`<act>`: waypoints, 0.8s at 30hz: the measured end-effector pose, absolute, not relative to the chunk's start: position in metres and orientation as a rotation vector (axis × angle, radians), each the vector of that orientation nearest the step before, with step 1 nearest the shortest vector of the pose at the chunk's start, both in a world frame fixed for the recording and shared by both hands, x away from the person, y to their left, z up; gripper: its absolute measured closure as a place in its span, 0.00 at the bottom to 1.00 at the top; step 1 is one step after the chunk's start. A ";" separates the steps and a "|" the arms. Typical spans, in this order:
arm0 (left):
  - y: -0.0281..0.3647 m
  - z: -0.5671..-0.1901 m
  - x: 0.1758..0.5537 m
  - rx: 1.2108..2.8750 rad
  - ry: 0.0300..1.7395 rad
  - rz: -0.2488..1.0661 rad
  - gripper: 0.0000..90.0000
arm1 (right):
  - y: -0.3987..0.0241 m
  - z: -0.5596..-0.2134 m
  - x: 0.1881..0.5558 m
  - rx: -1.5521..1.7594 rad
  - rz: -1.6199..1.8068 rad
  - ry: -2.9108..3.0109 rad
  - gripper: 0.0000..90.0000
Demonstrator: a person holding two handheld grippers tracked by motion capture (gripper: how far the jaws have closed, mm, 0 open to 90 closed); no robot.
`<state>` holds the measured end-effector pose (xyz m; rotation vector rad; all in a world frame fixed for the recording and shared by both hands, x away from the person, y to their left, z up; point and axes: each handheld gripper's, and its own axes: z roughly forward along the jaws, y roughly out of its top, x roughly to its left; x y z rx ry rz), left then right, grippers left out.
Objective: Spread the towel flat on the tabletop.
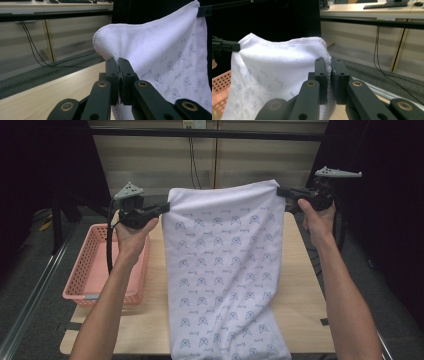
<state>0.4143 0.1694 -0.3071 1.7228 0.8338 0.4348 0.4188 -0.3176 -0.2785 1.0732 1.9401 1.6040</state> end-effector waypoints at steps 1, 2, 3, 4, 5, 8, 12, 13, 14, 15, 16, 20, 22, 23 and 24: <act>0.169 -0.310 0.413 1.738 0.830 0.439 0.97 | -0.318 -0.283 0.417 1.074 1.601 1.949 0.94; 0.169 -0.311 0.412 1.745 0.823 0.438 0.97 | -0.320 -0.288 0.416 1.079 1.612 1.952 0.94; 0.169 -0.313 0.410 1.745 0.818 0.428 0.97 | -0.321 -0.293 0.414 1.088 1.606 1.958 0.94; 0.168 -0.316 0.407 1.752 0.814 0.420 0.97 | -0.322 -0.298 0.412 1.095 1.604 1.965 0.94; 0.168 -0.318 0.403 1.765 0.804 0.411 0.97 | -0.323 -0.305 0.409 1.100 1.614 1.978 0.94; 0.167 -0.323 0.388 1.788 0.778 0.381 0.97 | -0.323 -0.317 0.397 1.083 1.617 2.012 0.94; 0.163 -0.336 0.349 1.844 0.766 0.368 0.97 | -0.328 -0.332 0.368 1.056 1.618 2.066 0.94; 0.163 -0.336 0.349 1.844 0.766 0.368 0.97 | -0.328 -0.332 0.368 1.056 1.618 2.066 0.94; 0.160 -0.342 0.329 1.872 0.733 0.363 0.97 | -0.330 -0.336 0.359 1.060 1.626 2.081 0.94; 0.159 -0.347 0.318 1.892 0.733 0.358 0.97 | -0.331 -0.343 0.346 1.059 1.623 2.108 0.94; 0.161 -0.357 0.303 1.878 0.730 0.308 0.97 | -0.332 -0.352 0.329 1.051 1.611 2.151 0.94; 0.166 -0.387 0.277 1.908 0.739 0.224 0.97 | -0.329 -0.381 0.291 1.072 1.570 2.270 0.94; 0.168 -0.407 0.265 1.946 0.756 0.177 0.97 | -0.327 -0.397 0.274 1.087 1.551 2.334 0.94; 0.171 -0.419 0.259 1.955 0.778 0.135 0.97 | -0.325 -0.407 0.266 1.100 1.532 2.371 0.94; 0.172 -0.430 0.255 1.965 0.802 0.105 0.97 | -0.323 -0.420 0.257 1.131 1.517 2.412 0.94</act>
